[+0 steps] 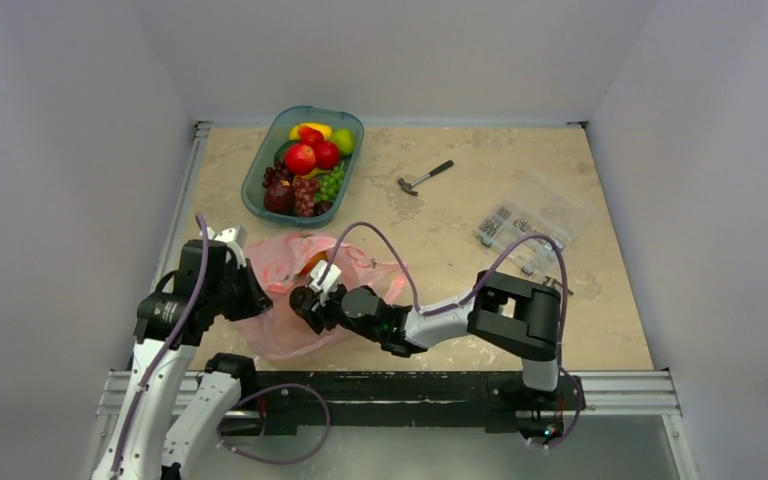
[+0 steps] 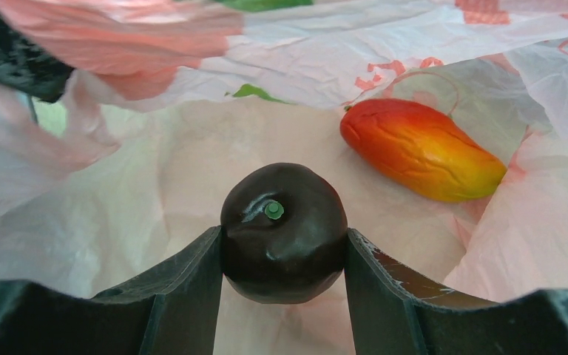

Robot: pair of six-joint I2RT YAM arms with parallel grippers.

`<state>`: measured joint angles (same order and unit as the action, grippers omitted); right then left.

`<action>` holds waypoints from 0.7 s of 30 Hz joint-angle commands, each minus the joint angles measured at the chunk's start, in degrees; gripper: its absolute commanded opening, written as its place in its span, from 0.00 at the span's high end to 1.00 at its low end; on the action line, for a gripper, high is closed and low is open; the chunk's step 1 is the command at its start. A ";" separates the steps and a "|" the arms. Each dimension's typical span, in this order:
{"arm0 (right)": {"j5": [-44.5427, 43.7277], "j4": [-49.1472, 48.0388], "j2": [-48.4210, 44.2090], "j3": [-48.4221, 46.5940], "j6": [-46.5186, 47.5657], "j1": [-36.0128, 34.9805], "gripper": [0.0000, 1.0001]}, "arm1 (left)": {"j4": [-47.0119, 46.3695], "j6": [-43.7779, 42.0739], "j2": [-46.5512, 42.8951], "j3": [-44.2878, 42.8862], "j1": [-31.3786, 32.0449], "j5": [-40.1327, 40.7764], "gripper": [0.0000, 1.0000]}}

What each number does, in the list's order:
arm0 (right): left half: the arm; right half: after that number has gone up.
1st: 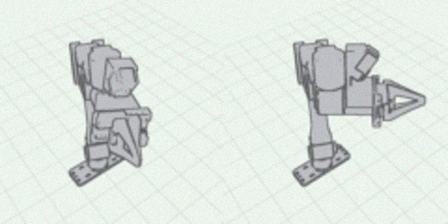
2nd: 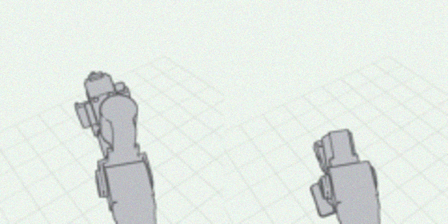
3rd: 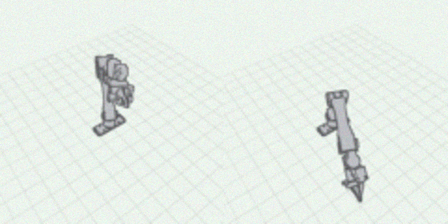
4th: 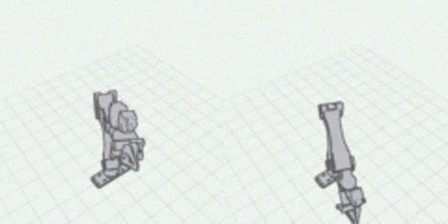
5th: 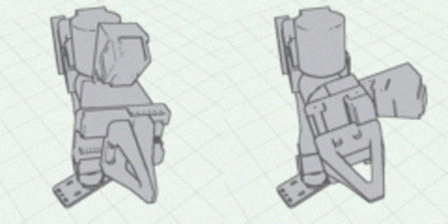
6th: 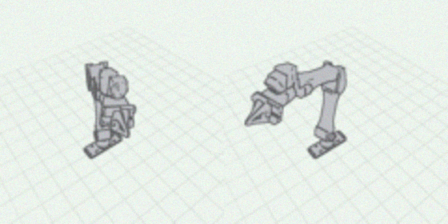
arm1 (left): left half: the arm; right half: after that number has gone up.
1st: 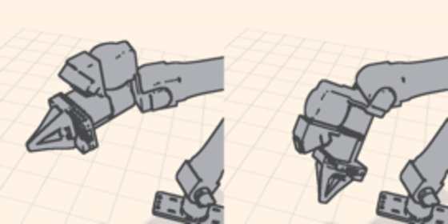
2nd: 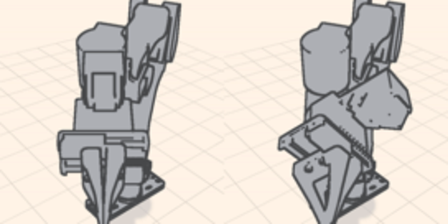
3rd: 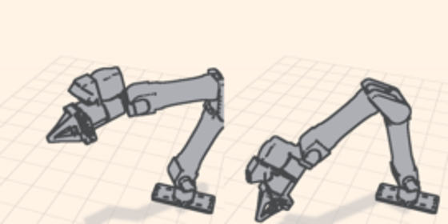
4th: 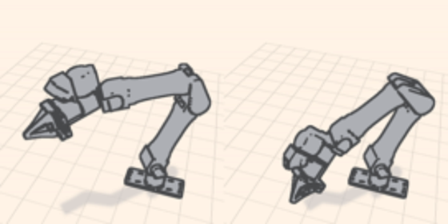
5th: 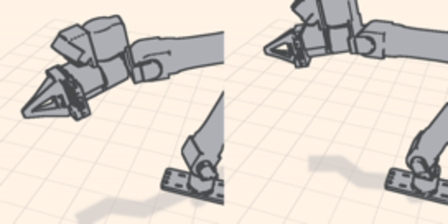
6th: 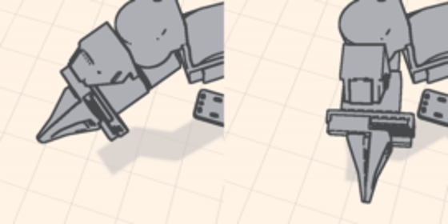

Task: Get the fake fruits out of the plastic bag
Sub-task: Take out the fake fruit from the plastic bag, then place the fake fruit in the bin.

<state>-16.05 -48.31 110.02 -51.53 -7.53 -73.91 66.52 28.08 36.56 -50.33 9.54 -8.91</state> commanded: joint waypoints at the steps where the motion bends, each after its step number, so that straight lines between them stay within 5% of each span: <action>1: 4.88 4.83 -6.77 1.28 -1.24 -0.21 1.00 | -2.40 0.96 1.63 -0.61 0.30 0.68 1.00; 13: 8.62 5.47 -29.71 3.12 7.17 -0.19 1.00 | -3.24 2.16 -1.11 0.14 0.30 2.24 1.00; 21: -8.96 6.86 -25.28 -10.04 11.59 2.97 1.00 | -3.30 1.89 -0.60 0.13 0.30 1.69 1.00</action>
<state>-15.57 -41.58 81.14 -54.13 1.63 -73.63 65.19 29.43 35.62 -50.33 9.54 -7.22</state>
